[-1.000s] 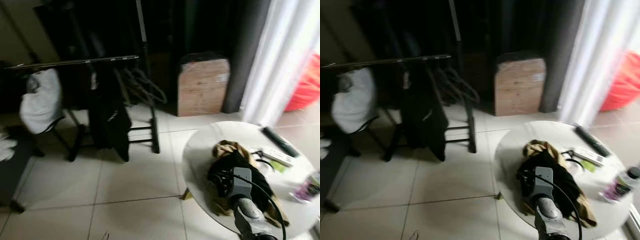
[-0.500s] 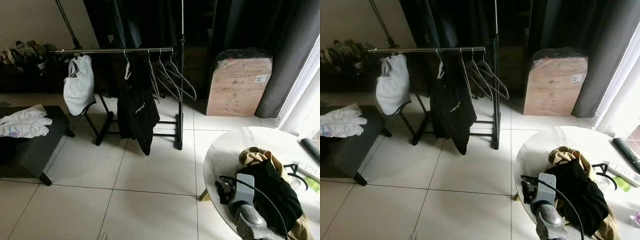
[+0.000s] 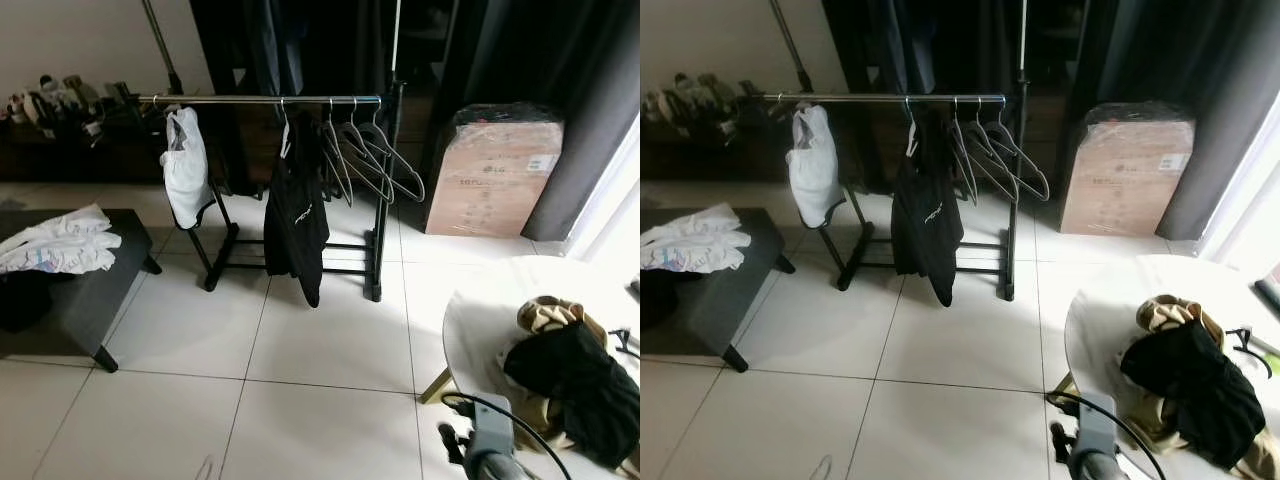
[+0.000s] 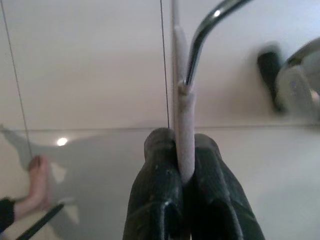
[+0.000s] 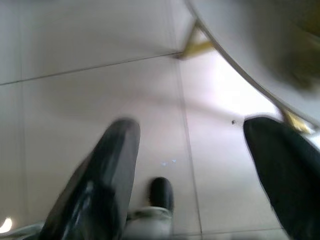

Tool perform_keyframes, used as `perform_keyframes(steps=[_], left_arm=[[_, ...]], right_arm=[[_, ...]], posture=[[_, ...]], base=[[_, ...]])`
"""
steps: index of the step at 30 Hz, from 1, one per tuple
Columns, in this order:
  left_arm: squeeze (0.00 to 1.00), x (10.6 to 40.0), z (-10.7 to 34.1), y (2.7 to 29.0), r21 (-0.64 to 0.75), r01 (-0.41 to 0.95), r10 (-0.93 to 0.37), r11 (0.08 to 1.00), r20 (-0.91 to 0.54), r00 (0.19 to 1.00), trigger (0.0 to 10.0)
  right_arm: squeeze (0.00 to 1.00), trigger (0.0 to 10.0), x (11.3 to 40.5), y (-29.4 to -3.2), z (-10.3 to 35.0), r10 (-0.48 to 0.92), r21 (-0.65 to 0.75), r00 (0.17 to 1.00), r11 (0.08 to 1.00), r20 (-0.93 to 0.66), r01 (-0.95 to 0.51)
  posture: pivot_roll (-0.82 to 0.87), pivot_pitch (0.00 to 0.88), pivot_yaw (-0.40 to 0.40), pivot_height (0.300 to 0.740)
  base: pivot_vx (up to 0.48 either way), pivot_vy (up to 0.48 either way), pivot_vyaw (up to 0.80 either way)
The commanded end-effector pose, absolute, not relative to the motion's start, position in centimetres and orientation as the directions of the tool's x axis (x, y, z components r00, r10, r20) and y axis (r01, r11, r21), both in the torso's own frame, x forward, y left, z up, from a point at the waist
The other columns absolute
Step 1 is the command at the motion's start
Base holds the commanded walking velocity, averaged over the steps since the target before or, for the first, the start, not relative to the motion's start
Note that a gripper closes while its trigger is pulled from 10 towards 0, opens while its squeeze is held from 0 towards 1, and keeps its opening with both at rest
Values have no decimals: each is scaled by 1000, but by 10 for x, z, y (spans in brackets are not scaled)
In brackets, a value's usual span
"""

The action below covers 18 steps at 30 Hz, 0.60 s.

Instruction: Hang hanger

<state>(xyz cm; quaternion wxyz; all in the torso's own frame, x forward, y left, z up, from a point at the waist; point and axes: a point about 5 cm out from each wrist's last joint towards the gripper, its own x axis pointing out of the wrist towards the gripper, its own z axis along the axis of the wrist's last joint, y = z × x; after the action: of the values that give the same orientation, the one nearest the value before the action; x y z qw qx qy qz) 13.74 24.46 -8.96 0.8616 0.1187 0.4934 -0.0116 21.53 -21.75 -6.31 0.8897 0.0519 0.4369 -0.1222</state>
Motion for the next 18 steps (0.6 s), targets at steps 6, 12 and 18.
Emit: perform_keyframes(steps=[6, 12, 18], left_arm=[[0, 138, -87, 250, 229, 167, 105, 959, -834, 542, 10000], [0, 140, -85, 248, 223, 178, 82, 958, -813, 576, 10000], [0, 140, -84, 250, 291, 211, 115, 933, -799, 590, 10000]], right_arm=[[0, 10000, 194, -207, -78, -147, 11, 502, 954, -852, 299], [0, 10000, 176, -208, -87, -157, -36, 448, 963, -880, 266], [0, 10000, 163, -203, -93, -135, -34, 420, 971, -898, 238]], posture=[[-35, 102, 51, 740], [-32, 95, 52, 740], [-37, 83, 58, 740]], base=[[0, 480, 0], [0, 480, 0], [0, 456, 0]])
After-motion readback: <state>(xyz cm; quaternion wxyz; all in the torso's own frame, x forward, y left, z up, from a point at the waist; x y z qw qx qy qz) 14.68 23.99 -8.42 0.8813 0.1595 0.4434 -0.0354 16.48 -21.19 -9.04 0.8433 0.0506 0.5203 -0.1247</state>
